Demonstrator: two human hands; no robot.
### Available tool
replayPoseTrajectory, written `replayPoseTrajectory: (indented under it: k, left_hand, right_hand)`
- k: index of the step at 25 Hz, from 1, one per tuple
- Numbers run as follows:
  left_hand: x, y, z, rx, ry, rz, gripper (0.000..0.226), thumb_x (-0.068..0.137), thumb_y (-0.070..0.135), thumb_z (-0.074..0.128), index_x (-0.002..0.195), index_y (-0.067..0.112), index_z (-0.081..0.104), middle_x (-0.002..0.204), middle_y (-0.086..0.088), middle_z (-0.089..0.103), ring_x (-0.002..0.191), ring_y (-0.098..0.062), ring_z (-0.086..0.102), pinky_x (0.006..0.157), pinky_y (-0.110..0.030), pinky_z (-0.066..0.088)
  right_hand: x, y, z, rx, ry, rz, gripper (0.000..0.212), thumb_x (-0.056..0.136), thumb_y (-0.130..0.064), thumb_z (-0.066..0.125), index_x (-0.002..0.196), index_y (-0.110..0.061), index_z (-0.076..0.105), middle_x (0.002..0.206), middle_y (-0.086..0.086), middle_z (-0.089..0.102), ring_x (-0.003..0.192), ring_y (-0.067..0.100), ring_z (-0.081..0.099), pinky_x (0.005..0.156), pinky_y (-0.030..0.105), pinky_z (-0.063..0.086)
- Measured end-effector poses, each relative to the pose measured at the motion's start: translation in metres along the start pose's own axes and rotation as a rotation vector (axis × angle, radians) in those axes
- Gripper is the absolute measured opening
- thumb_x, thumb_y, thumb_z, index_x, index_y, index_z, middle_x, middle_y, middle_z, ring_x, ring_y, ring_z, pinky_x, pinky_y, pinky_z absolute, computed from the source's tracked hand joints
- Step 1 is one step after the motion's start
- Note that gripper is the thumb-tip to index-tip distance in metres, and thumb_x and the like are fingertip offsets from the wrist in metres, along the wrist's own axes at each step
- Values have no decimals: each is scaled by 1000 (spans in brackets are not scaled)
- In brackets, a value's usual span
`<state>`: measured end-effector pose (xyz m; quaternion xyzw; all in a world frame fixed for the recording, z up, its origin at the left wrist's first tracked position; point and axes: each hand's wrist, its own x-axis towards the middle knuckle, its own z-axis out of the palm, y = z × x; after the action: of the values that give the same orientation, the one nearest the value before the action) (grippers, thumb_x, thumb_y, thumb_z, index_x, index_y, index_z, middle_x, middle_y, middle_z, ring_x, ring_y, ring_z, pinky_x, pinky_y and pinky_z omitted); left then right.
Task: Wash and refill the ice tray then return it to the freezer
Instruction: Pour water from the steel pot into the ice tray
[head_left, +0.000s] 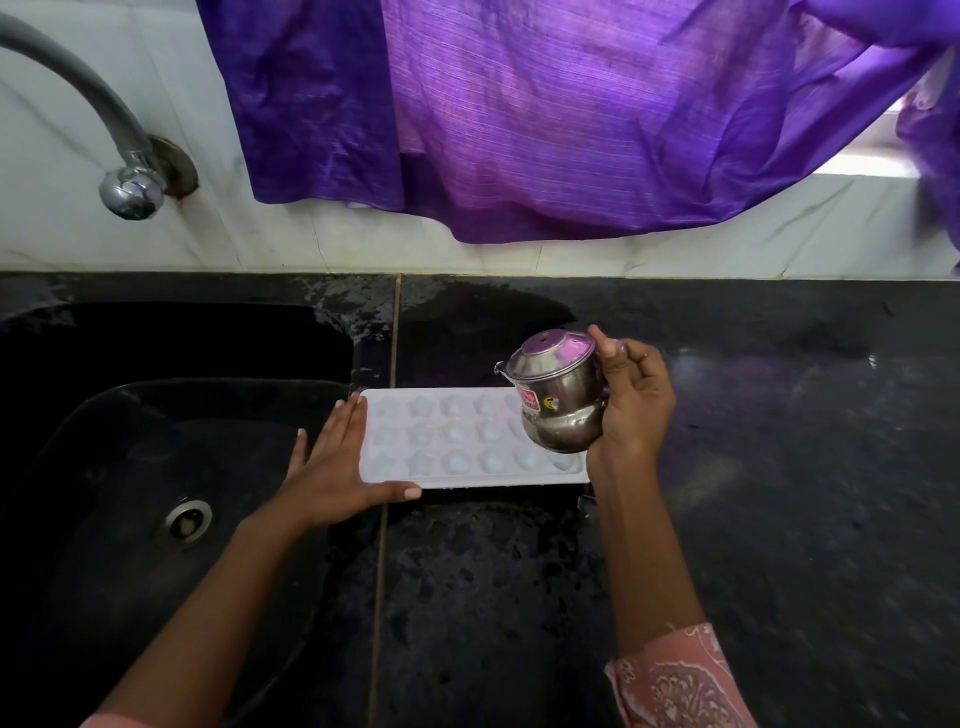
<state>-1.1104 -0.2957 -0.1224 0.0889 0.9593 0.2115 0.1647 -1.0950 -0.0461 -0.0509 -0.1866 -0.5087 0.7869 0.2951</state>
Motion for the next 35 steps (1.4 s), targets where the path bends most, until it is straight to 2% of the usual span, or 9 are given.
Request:
replayPoseTrajectory:
  k: [6, 10, 14, 17, 21, 25, 30, 35]
  left_hand:
    - [-1, 0, 1, -11, -4, -4, 141, 38, 91, 37, 146, 22, -21, 154, 10, -24, 132, 4, -24, 113, -42, -15]
    - [-2, 0, 1, -14, -3, -15, 133, 57, 84, 56, 146, 21, -20, 154, 9, -24, 137, -1, -23, 114, -43, -14]
    - [-2, 2, 0, -13, -8, -12, 141, 38, 91, 37, 146, 21, -21, 154, 9, -24, 138, -2, -23, 113, -42, -15]
    - [-2, 1, 0, -21, -6, -11, 139, 42, 89, 42, 146, 21, -21, 154, 9, -24, 135, 1, -23, 114, -43, -14]
    - [-2, 1, 0, -26, -11, -5, 141, 38, 91, 38, 145, 22, -22, 154, 10, -25, 131, 4, -24, 113, -42, -15]
    - [-3, -1, 1, -34, -10, -2, 137, 51, 86, 52, 146, 21, -21, 154, 9, -24, 131, 4, -24, 114, -43, -15]
    - [-1, 1, 1, -39, 6, -8, 141, 37, 90, 37, 146, 22, -20, 154, 10, -23, 138, -2, -22, 113, -43, -14]
    - [-1, 0, 1, -44, 8, -1, 142, 36, 90, 37, 146, 22, -21, 154, 9, -23, 139, -3, -22, 114, -44, -14]
  right_hand:
    - [-1, 0, 1, -5, -14, -3, 16, 83, -3, 65, 74, -15, 58, 69, -13, 70, 76, 0, 66, 78, 25, 54]
    - [-2, -1, 1, -4, -25, -12, 16, 83, -2, 64, 75, -15, 57, 68, -15, 70, 75, -2, 66, 73, 18, 55]
    - [-2, 0, 1, -15, -22, -12, 15, 83, -3, 64, 76, -14, 58, 68, -15, 70, 75, -2, 66, 75, 20, 55]
    - [-2, 0, 1, -17, -21, -15, 15, 83, -2, 64, 75, -14, 58, 68, -15, 70, 76, -1, 66, 76, 22, 54]
    - [-2, 1, 1, -20, -17, -17, 16, 83, -2, 65, 75, -15, 58, 68, -15, 70, 76, -1, 66, 77, 23, 54]
    - [-3, 0, 1, -16, -18, -18, 16, 82, -3, 65, 75, -15, 58, 68, -15, 70, 75, -1, 66, 76, 22, 54]
    - [-2, 1, 1, -20, -13, -16, 16, 82, -3, 66, 75, -14, 58, 67, -15, 70, 74, -1, 65, 76, 22, 54]
    - [-2, 1, 0, -23, -10, -19, 15, 82, -3, 66, 75, -14, 58, 67, -15, 70, 74, -2, 65, 74, 21, 55]
